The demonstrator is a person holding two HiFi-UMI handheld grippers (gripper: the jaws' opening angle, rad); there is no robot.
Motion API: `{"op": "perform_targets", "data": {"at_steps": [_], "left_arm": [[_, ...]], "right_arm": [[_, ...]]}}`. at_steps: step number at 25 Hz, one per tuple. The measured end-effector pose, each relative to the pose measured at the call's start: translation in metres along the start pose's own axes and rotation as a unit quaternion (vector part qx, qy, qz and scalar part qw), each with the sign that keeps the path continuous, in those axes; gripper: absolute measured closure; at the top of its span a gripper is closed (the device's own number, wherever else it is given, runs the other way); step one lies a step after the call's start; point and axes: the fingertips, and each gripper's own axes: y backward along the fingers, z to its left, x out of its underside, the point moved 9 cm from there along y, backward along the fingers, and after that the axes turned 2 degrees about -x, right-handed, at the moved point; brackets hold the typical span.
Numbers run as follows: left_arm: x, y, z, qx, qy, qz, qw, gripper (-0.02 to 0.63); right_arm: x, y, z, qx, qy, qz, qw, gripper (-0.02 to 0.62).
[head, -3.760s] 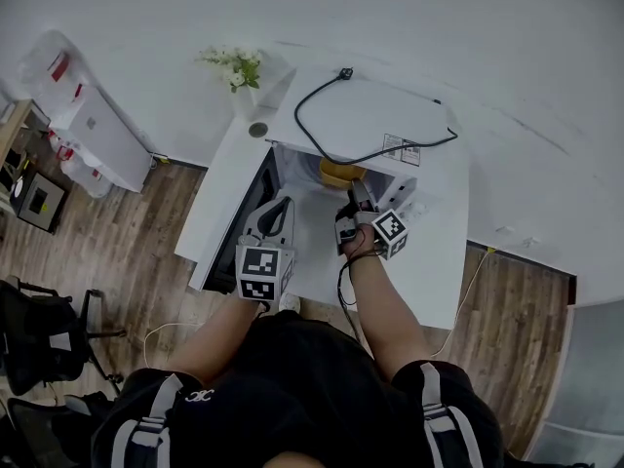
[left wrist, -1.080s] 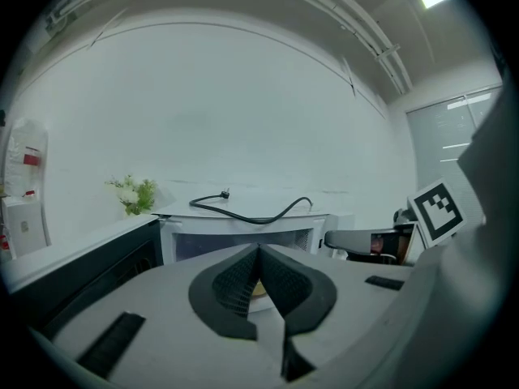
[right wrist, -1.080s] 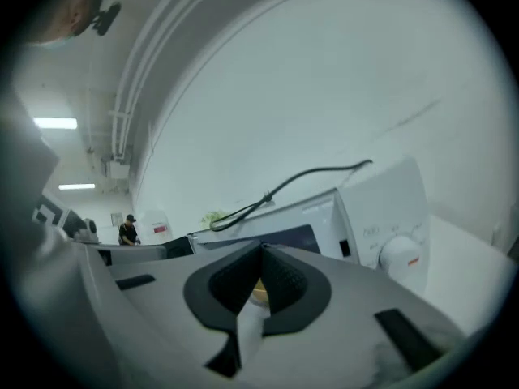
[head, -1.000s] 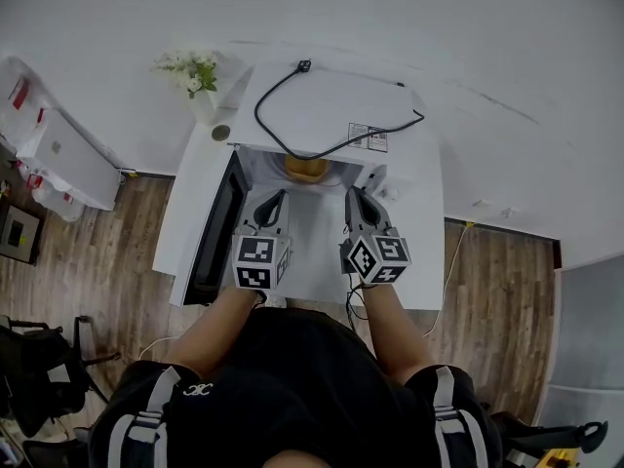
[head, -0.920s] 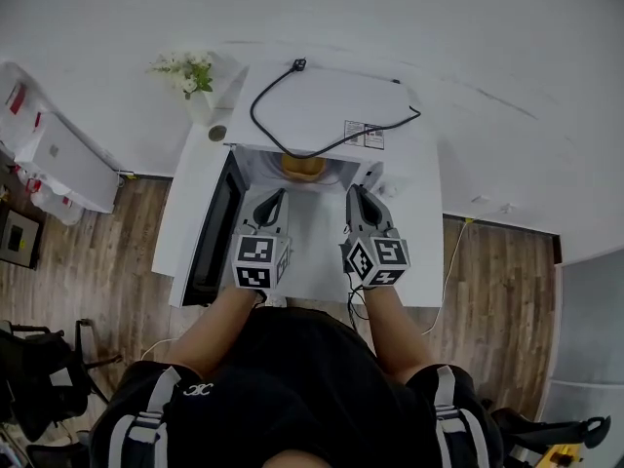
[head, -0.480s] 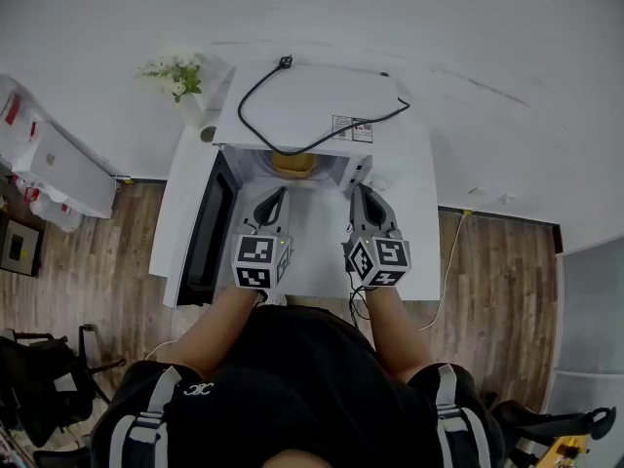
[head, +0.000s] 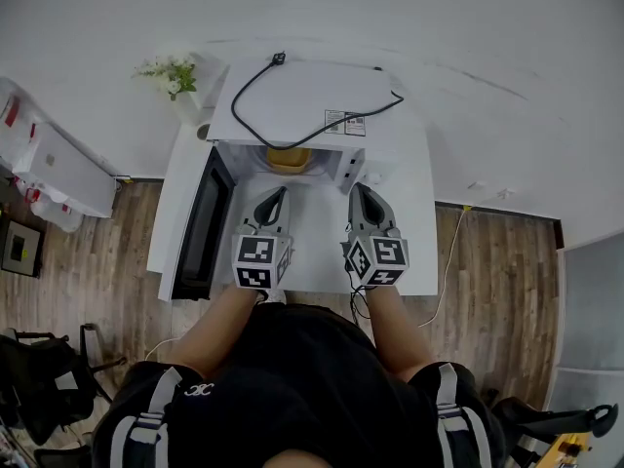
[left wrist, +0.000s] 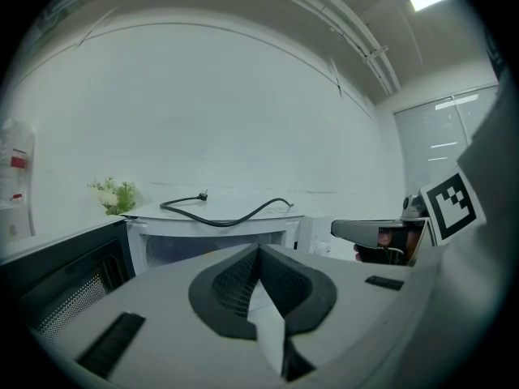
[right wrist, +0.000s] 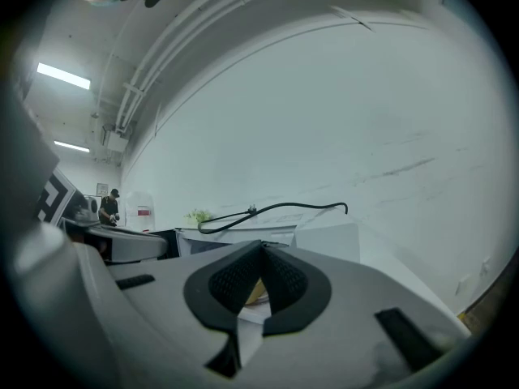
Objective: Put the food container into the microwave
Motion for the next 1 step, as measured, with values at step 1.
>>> {"op": "perform_targets", "data": {"at_steps": [1], "left_arm": [[-0.0001,0.0007,-0.0017,0.000,-0.001,0.001,1.0000,0.591]], "right_arm": [[0.0003,0.0017,-0.0010,0.001,-0.001,0.001,1.000,0.598]]}}
